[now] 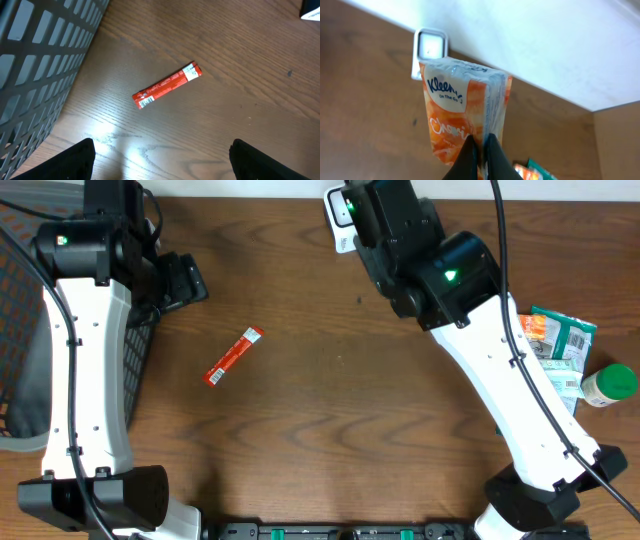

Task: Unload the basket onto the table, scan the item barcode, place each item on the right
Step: 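Raise the tissue pack up to the white scanner with the right gripper, then hold the tissue pack under the white scanner with the right gripper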

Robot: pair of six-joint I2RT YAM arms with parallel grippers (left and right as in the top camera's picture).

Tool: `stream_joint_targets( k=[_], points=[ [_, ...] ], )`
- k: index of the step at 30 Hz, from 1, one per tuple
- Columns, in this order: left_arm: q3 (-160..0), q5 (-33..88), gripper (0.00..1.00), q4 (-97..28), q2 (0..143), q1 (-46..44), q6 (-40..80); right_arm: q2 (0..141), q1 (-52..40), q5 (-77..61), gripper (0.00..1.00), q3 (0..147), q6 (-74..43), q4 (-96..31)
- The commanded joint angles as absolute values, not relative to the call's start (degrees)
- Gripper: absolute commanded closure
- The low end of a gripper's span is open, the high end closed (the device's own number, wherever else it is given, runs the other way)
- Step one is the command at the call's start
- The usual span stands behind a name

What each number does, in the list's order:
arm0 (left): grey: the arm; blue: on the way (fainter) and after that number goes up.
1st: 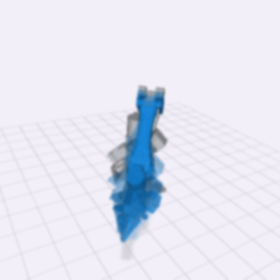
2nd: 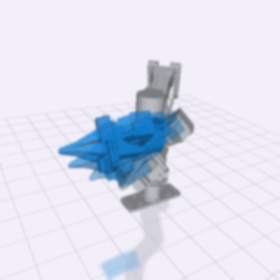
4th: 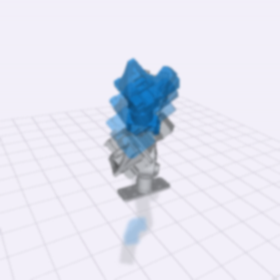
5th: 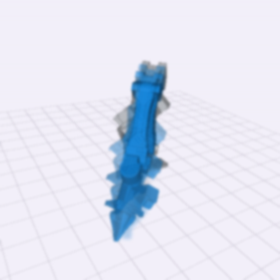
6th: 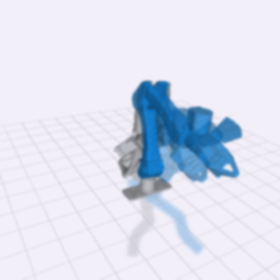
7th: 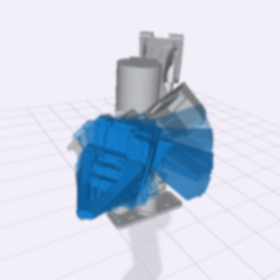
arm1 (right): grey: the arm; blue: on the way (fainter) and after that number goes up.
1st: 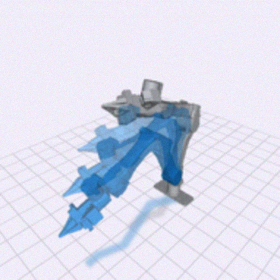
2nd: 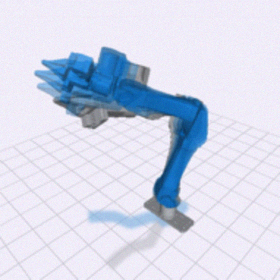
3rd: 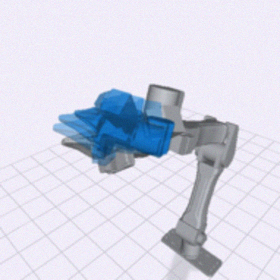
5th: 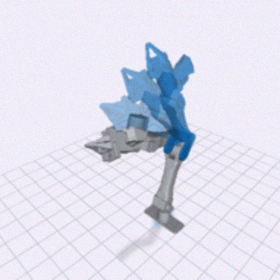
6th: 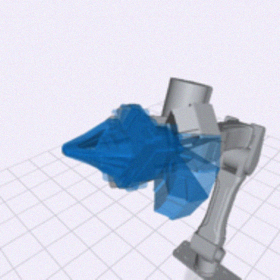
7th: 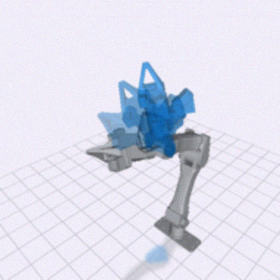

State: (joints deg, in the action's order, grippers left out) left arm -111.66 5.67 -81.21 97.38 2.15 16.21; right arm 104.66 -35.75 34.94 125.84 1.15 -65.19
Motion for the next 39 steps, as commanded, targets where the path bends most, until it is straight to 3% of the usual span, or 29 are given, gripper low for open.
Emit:
stream_joint_targets(
  k=[1, 5, 11, 24, 26, 39],
  points=[
    [-111.48, 5.56, 0.13, -81.52, 96.99, 2.17, 15.49, 106.56, -36.10, 39.83, 0.99, 126.58, 2.46, -62.17],
    [-111.48, 5.56, 0.13, -81.52, 96.99, 2.17, 15.46, 111.79, -36.03, 44.16, 0.99, 126.58, 3.14, -55.00],
    [-111.48, 5.56, 0.13, -81.52, 96.99, 2.17, 15.49, 121.64, -35.92, 51.11, 0.99, 126.58, 14.24, -41.63],
    [-111.48, 5.56, 0.14, -81.52, 96.99, 2.17, 15.46, 141.40, -32.60, 58.13, 0.99, 126.58, 49.91, -6.83],
    [-111.48, 5.56, 0.13, -81.52, 96.99, 2.17, 15.49, 144.66, -31.81, 55.20, 0.99, 126.58, 53.93, -5.50],
    [-111.48, 5.56, 0.13, -81.52, 96.99, 2.17, 15.49, 148.55, -31.16, 49.63, 0.99, 126.58, 53.63, -4.05]
  ],
)
